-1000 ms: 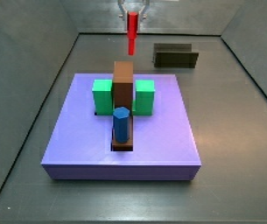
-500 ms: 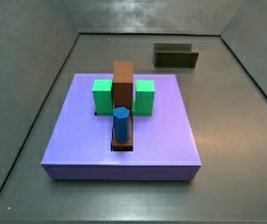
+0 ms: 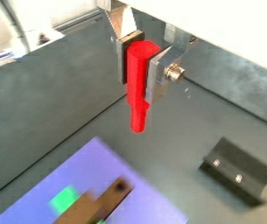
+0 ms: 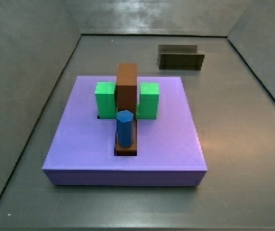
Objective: Pick up the red object. Move up. Move to above the board. Insert the red object.
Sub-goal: Move to above the board, then insert the red object.
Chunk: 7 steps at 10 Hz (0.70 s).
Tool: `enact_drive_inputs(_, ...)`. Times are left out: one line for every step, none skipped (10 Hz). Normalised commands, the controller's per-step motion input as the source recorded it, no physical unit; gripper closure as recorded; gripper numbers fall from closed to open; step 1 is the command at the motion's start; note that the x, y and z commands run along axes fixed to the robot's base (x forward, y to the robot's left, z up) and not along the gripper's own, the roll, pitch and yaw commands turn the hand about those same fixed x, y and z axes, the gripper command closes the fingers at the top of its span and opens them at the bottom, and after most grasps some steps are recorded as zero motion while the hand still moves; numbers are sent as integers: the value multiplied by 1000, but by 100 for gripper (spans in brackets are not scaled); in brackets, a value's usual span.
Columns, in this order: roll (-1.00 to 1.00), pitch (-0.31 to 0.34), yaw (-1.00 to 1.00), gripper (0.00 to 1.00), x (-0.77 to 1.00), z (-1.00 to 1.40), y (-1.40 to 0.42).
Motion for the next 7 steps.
enact_drive_inputs(16,125,6,100,51,195,-903)
enact_drive_inputs(11,138,2,100,66,145,-645)
enact_drive_inputs(10,132,7,100,67,77,-333)
enact_drive_inputs(12,121,9,100,55,67,-244)
enact_drive_inputs(0,0,0,100,0,-171,0)
enact_drive_inputs(0,-20,-43,100,-23,-389,266)
enact_drive_inputs(-41,-109,-297,100,-14,-537,631)
